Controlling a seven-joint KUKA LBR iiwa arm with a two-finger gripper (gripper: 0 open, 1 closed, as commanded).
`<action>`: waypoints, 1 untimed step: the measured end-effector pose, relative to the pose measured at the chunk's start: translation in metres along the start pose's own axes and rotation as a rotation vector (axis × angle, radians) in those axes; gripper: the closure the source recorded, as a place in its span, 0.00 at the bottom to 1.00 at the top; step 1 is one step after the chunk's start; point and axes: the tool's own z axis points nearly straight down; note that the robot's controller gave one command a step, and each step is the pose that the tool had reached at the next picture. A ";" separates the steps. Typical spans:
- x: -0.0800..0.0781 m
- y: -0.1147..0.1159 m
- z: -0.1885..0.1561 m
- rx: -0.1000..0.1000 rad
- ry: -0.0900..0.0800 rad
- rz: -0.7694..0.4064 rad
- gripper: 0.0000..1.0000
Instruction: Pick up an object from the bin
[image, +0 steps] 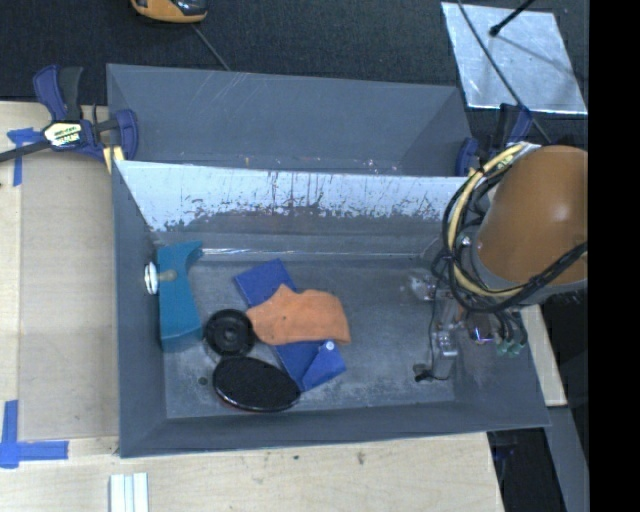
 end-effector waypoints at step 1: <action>-0.008 0.039 0.051 0.001 -0.007 0.003 0.00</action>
Offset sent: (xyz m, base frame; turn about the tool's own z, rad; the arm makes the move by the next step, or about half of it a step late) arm 0.0486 0.0556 -0.0538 0.0668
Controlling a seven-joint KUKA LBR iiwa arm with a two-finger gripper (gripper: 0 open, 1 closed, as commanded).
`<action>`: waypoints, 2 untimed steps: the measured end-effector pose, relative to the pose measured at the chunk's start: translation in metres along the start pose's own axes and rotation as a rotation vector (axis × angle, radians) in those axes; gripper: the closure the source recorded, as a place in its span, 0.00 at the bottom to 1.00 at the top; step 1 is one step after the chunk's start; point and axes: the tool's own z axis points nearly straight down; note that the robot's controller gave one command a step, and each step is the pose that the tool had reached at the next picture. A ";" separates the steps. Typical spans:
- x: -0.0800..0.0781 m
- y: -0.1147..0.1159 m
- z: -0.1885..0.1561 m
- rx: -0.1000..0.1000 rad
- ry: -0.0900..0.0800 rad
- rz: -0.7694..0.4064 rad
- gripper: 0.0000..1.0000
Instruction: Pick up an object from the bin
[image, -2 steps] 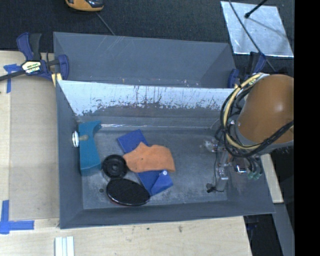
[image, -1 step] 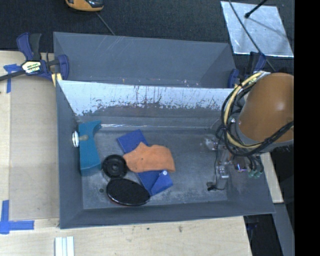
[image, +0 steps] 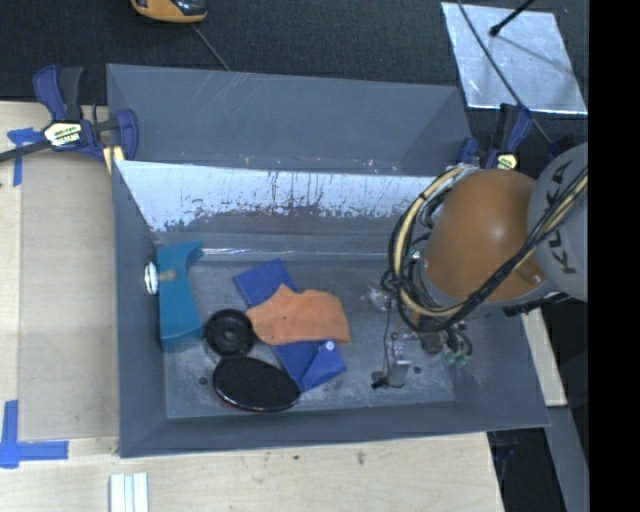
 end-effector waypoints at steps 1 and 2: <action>-0.029 0.018 0.016 -0.002 0.018 0.049 0.00; -0.033 0.056 0.028 -0.001 0.002 -0.051 0.00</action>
Offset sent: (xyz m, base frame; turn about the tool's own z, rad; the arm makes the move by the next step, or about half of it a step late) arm 0.0245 0.0836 -0.0511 -0.1210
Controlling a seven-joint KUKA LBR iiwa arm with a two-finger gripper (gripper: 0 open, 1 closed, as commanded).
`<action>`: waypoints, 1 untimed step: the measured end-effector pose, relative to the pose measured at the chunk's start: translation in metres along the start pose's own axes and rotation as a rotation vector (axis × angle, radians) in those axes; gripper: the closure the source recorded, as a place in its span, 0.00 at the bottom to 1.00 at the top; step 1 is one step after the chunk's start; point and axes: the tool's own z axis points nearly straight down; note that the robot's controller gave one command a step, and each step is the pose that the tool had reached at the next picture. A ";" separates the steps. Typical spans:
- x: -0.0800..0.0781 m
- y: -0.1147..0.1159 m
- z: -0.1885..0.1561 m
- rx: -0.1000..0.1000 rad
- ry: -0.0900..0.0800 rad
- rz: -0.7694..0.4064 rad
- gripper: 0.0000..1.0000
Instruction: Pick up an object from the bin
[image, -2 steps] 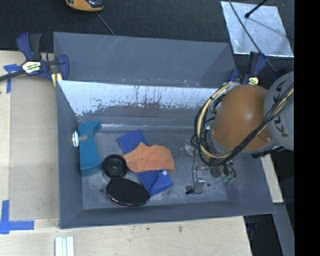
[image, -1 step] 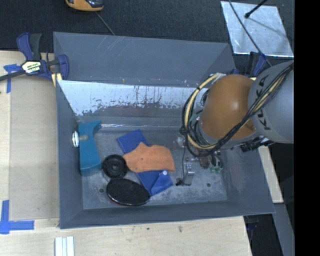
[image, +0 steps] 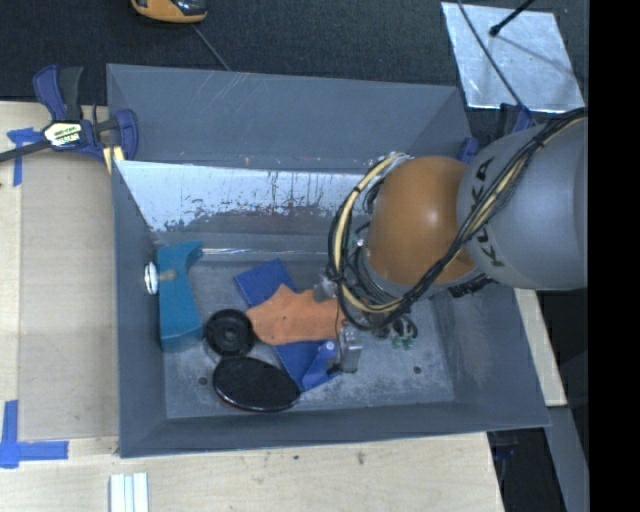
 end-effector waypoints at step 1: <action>-0.043 0.022 0.030 -0.001 0.000 0.175 1.00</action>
Offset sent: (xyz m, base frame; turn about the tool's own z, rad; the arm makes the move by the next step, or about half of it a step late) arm 0.0000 0.0000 0.0000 0.0000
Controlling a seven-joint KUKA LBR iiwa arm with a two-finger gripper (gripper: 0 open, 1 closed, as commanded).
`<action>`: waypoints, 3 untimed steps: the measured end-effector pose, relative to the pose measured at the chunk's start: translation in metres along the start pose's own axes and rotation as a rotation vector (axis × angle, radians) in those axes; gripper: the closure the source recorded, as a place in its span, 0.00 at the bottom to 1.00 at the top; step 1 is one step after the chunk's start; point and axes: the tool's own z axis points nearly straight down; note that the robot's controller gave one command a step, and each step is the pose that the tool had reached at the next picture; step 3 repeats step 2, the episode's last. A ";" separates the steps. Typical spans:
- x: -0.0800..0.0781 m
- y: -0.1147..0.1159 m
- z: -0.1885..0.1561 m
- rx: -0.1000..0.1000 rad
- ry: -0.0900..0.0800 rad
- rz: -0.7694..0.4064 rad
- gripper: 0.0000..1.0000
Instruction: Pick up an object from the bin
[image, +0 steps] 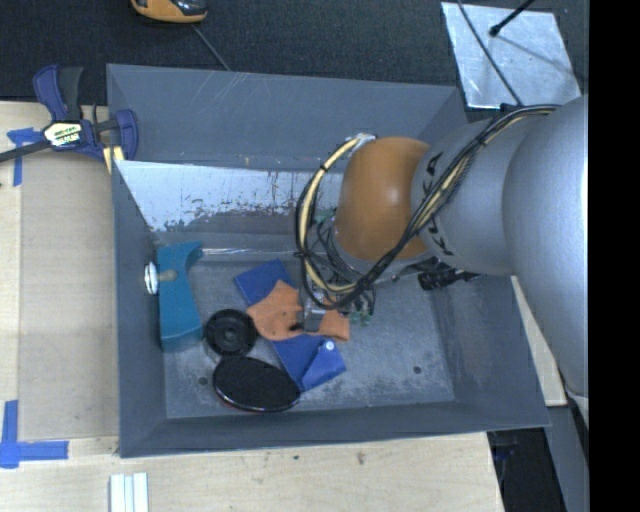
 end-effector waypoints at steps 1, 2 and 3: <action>0.000 0.000 0.000 0.000 0.000 0.000 1.00; -0.062 -0.006 -0.167 -0.001 -0.003 -0.050 1.00; -0.062 -0.006 -0.167 -0.001 -0.003 -0.050 1.00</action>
Offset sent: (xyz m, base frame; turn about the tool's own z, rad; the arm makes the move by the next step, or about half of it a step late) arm 0.0569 -0.0134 0.1626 -0.0506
